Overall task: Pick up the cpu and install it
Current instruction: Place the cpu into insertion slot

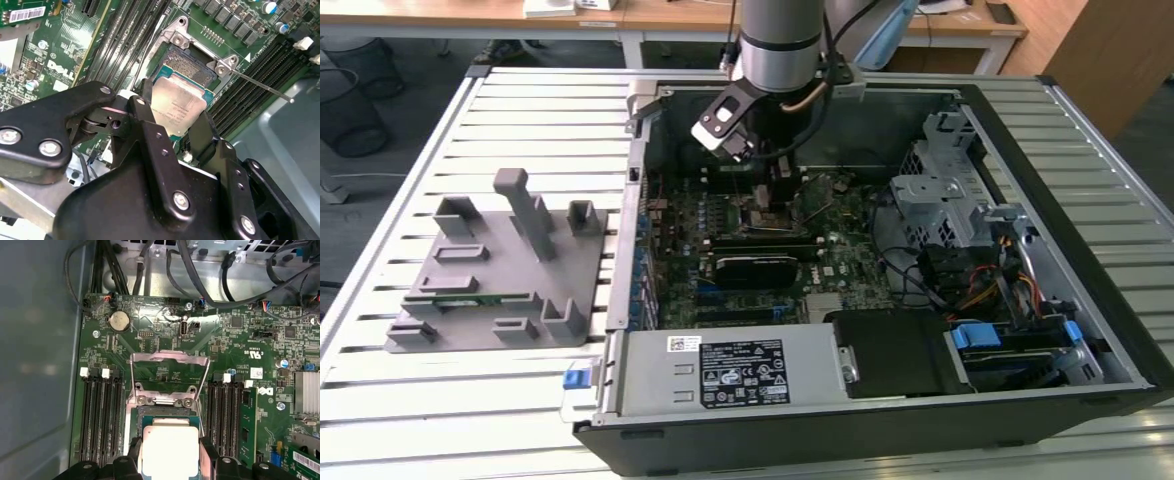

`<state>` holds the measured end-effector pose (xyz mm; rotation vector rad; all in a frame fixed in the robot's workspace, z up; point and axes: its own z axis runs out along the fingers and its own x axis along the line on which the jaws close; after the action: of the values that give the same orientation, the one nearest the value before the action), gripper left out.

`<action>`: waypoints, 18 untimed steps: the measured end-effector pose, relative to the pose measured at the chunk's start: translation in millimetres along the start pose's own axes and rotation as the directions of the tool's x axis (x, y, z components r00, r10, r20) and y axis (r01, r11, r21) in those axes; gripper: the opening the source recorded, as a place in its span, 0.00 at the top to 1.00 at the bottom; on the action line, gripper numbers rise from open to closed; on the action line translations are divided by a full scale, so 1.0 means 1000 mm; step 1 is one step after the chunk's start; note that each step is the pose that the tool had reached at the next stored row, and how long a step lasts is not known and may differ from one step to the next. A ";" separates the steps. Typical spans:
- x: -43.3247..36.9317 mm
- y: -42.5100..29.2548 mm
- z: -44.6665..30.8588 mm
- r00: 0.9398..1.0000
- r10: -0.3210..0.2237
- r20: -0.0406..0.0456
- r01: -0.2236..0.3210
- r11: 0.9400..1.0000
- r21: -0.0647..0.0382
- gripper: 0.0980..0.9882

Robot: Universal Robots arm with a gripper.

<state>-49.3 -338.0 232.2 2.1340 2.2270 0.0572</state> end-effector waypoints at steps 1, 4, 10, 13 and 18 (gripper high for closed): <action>0.0000 -0.0001 0.0010 1.000 0.000 0.000 0.000 1.000 0.000 0.51; 0.0001 -0.0003 0.0045 1.000 0.000 0.000 0.000 1.000 0.000 0.51; 0.0002 -0.0008 0.0119 1.000 0.000 0.000 0.000 1.000 0.000 0.51; 0.0003 -0.0010 0.0146 1.000 0.000 0.000 0.000 1.000 0.000 0.51; 0.0004 -0.0015 0.0179 1.000 0.000 0.000 0.000 1.000 0.000 0.51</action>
<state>-49.6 -337.9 214.2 2.1340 2.2269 0.0571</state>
